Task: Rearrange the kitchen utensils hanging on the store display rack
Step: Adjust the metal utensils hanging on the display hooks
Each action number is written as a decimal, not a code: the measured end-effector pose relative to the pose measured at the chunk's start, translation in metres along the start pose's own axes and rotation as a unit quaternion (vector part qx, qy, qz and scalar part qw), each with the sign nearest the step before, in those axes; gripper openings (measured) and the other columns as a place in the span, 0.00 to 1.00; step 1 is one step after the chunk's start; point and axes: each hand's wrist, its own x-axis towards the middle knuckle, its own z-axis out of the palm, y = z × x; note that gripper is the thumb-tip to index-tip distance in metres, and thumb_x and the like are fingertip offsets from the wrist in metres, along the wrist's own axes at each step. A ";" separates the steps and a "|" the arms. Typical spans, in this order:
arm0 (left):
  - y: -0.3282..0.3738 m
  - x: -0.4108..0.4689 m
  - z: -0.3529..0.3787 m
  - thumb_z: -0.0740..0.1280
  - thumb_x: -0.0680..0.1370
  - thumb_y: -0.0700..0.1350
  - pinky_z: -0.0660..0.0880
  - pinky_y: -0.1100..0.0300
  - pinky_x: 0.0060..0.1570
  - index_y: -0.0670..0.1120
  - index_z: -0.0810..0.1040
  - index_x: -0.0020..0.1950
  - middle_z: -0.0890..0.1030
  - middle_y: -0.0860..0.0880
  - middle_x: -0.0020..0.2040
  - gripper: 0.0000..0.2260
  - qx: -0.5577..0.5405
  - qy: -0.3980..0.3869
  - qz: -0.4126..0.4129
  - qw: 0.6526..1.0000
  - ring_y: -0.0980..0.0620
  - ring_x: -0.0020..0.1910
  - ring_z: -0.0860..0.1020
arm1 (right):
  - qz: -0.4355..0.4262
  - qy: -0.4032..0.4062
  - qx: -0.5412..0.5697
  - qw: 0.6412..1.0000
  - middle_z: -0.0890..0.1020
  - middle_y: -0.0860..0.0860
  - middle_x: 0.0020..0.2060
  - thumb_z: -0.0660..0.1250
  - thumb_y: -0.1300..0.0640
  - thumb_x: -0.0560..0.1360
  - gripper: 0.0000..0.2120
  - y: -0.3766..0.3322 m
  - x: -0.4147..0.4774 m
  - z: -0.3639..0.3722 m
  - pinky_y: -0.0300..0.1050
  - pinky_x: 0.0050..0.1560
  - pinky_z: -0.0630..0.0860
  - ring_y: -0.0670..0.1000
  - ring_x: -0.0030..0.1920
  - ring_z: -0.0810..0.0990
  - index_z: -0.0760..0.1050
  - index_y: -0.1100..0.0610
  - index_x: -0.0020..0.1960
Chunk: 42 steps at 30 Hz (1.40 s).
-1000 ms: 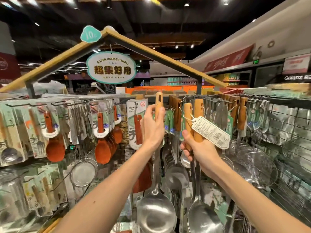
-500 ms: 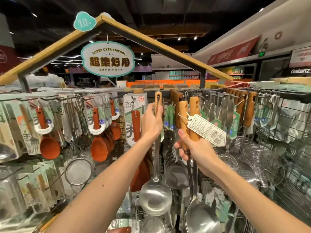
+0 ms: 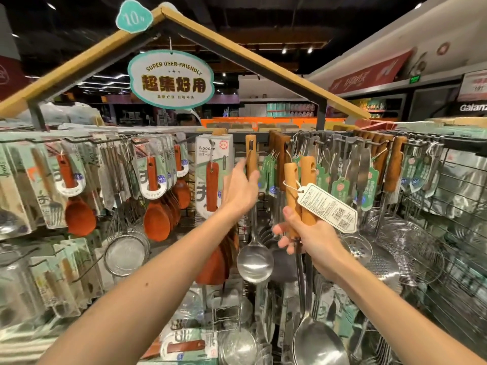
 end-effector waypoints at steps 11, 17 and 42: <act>-0.024 -0.105 0.021 0.61 0.75 0.69 0.76 0.47 0.60 0.52 0.76 0.57 0.83 0.52 0.53 0.23 -0.167 -0.087 -0.028 0.982 0.54 0.53 0.81 | 0.005 -0.045 -0.079 0.996 0.86 0.53 0.43 0.65 0.58 0.80 0.07 0.046 -0.038 0.018 0.37 0.35 0.79 0.48 0.37 0.86 0.77 0.53 0.58; -0.035 -0.130 0.022 0.59 0.82 0.59 0.72 0.53 0.60 0.50 0.70 0.60 0.78 0.54 0.55 0.14 -0.159 -0.065 -0.022 0.985 0.57 0.56 0.77 | 0.012 -0.067 -0.188 0.980 0.82 0.44 0.43 0.61 0.56 0.82 0.07 0.070 -0.057 0.024 0.38 0.49 0.78 0.42 0.45 0.80 0.77 0.48 0.50; -0.064 -0.124 -0.043 0.64 0.81 0.56 0.70 0.64 0.42 0.51 0.76 0.49 0.80 0.56 0.44 0.09 -0.040 0.007 0.027 0.999 0.58 0.42 0.77 | -0.136 0.029 -0.067 0.988 0.70 0.50 0.30 0.56 0.44 0.82 0.10 0.049 -0.026 0.018 0.41 0.26 0.62 0.47 0.27 0.64 0.67 0.52 0.52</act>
